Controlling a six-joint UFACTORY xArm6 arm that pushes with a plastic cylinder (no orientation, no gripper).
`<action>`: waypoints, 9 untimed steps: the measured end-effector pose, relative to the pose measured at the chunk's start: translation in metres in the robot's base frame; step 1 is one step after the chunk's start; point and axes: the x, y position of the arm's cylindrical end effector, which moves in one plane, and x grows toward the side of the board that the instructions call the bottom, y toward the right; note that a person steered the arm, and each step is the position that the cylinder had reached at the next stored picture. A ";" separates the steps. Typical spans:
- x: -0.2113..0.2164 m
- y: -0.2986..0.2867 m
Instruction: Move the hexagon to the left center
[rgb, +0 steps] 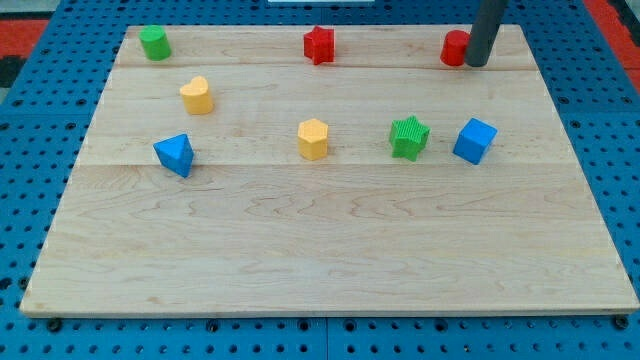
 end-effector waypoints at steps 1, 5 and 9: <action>0.000 0.009; 0.034 0.025; 0.090 -0.132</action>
